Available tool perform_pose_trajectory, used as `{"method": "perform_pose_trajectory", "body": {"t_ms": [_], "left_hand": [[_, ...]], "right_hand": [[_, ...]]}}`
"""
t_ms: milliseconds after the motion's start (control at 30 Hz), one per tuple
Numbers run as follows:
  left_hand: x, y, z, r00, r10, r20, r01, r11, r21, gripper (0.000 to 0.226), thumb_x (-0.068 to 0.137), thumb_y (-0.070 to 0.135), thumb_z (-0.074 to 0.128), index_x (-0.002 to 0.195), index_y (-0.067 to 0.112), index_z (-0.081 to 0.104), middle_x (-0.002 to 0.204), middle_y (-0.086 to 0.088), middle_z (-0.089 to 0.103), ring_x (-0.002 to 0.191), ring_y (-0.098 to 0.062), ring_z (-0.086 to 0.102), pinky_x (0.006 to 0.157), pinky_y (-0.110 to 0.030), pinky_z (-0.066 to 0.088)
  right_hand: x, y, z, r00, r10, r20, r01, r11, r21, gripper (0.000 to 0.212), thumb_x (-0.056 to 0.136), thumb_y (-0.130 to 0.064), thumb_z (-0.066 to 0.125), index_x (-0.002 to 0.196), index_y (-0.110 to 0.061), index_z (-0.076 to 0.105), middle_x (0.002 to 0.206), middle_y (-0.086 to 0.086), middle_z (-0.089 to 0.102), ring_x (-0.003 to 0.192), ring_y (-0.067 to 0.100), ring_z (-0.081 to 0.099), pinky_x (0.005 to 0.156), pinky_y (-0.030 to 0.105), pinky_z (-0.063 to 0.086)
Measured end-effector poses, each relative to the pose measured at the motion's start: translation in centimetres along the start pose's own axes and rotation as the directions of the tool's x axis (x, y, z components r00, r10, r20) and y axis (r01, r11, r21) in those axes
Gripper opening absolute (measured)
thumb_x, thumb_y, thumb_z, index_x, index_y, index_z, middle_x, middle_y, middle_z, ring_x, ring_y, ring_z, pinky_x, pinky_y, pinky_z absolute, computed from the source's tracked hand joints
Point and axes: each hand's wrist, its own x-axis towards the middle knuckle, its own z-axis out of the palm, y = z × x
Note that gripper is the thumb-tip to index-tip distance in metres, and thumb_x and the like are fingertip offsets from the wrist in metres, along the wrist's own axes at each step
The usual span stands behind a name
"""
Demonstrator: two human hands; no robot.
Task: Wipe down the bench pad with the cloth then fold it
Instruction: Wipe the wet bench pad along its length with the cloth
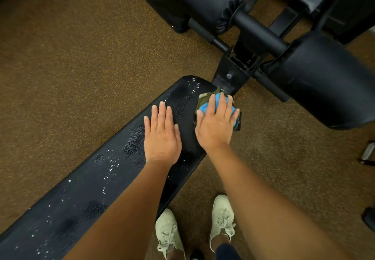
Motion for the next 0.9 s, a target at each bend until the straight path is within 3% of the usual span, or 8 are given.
{"method": "perform_pose_trajectory", "body": {"t_ms": [67, 167, 233, 267, 367, 433, 700, 900], "left_hand": [[-0.1, 0.0, 0.0, 1.000, -0.004, -0.003, 0.004, 1.000, 0.005, 0.060, 0.098, 0.035, 0.012, 0.151, 0.008, 0.019, 0.160, -0.009, 0.010, 0.148, -0.025, 0.000, 0.119, -0.044, 0.001], [-0.1, 0.1, 0.0, 1.000, -0.005, 0.003, 0.005, 1.000, -0.003, 0.061, 0.097, 0.035, 0.010, 0.151, 0.009, 0.016, 0.161, -0.008, 0.007, 0.148, -0.024, -0.004, 0.119, -0.044, -0.001], [-0.1, 0.1, 0.0, 1.000, -0.001, 0.004, 0.001, 1.000, -0.004, 0.061, 0.097, 0.035, 0.010, 0.151, 0.009, 0.016, 0.161, -0.008, 0.007, 0.148, -0.024, -0.003, 0.119, -0.044, 0.001], [0.0, 0.0, 0.0, 1.000, -0.001, 0.003, 0.001, 1.000, -0.004, 0.061, 0.097, 0.035, 0.011, 0.151, 0.008, 0.016, 0.160, -0.008, 0.008, 0.148, -0.024, -0.003, 0.119, -0.045, 0.001], [-0.1, 0.0, 0.0, 1.000, -0.002, 0.010, 0.002, 1.000, 0.003, 0.061, 0.097, 0.036, 0.011, 0.151, 0.008, 0.017, 0.161, -0.009, 0.008, 0.148, -0.025, -0.002, 0.119, -0.044, 0.000], [-0.1, 0.0, 0.0, 1.000, -0.001, 0.014, 0.001, 1.000, 0.005, 0.061, 0.097, 0.036, 0.009, 0.152, 0.009, 0.015, 0.161, -0.009, 0.007, 0.148, -0.025, -0.003, 0.119, -0.044, 0.000], [-0.2, 0.5, 0.1, 1.000, -0.025, -0.007, 0.025, 1.000, -0.008, 0.061, 0.097, 0.034, 0.011, 0.150, 0.006, 0.019, 0.160, -0.010, 0.010, 0.148, -0.026, 0.000, 0.119, -0.047, 0.004], [-0.1, 0.4, 0.2, 1.000, -0.020, -0.008, 0.020, 1.000, -0.002, 0.060, 0.097, 0.034, 0.014, 0.150, 0.005, 0.022, 0.160, -0.010, 0.012, 0.148, -0.028, 0.003, 0.119, -0.048, 0.006]], "right_hand": [[-1.0, -1.0, 0.2, 0.999, -0.044, -0.004, 0.044, 0.999, 0.000, 0.058, 0.095, -0.039, 0.033, 0.143, -0.005, 0.035, 0.151, 0.019, 0.029, 0.143, 0.038, 0.016, 0.114, 0.058, 0.010], [-4.4, 0.2, 0.1, 0.943, -0.329, 0.050, 0.330, 0.943, -0.032, 0.054, 0.098, -0.038, 0.030, 0.142, -0.007, 0.038, 0.150, 0.016, 0.033, 0.143, 0.035, 0.019, 0.116, 0.054, 0.010], [-4.5, 2.0, -0.1, 0.909, -0.412, 0.068, 0.414, 0.910, -0.020, 0.054, 0.099, -0.039, 0.030, 0.142, -0.009, 0.039, 0.149, 0.016, 0.034, 0.143, 0.035, 0.019, 0.116, 0.054, 0.011], [-3.8, 2.4, -0.1, 0.920, -0.389, 0.053, 0.390, 0.920, -0.024, 0.054, 0.098, -0.039, 0.029, 0.142, -0.009, 0.039, 0.148, 0.017, 0.034, 0.142, 0.036, 0.020, 0.115, 0.055, 0.012], [-0.3, 1.6, 0.1, 0.990, -0.138, -0.001, 0.138, 0.990, -0.027, 0.058, 0.096, -0.041, 0.027, 0.142, -0.007, 0.037, 0.148, 0.020, 0.033, 0.141, 0.039, 0.021, 0.113, 0.058, 0.016], [0.7, 0.4, 0.2, 0.999, -0.049, -0.013, 0.049, 0.999, -0.020, 0.060, 0.095, -0.041, 0.026, 0.142, -0.005, 0.036, 0.148, 0.020, 0.032, 0.141, 0.040, 0.021, 0.112, 0.059, 0.017], [-5.7, -0.4, 0.9, 0.991, -0.132, -0.009, 0.132, 0.991, 0.027, 0.057, 0.097, -0.040, 0.030, 0.141, -0.005, 0.039, 0.149, 0.019, 0.031, 0.142, 0.039, 0.019, 0.113, 0.058, 0.016], [0.8, 0.6, 0.8, 0.997, 0.040, -0.063, -0.038, 0.999, 0.019, 0.058, 0.096, -0.042, 0.035, 0.142, -0.006, 0.036, 0.146, 0.020, 0.035, 0.136, 0.041, 0.029, 0.103, 0.059, 0.033]]}}
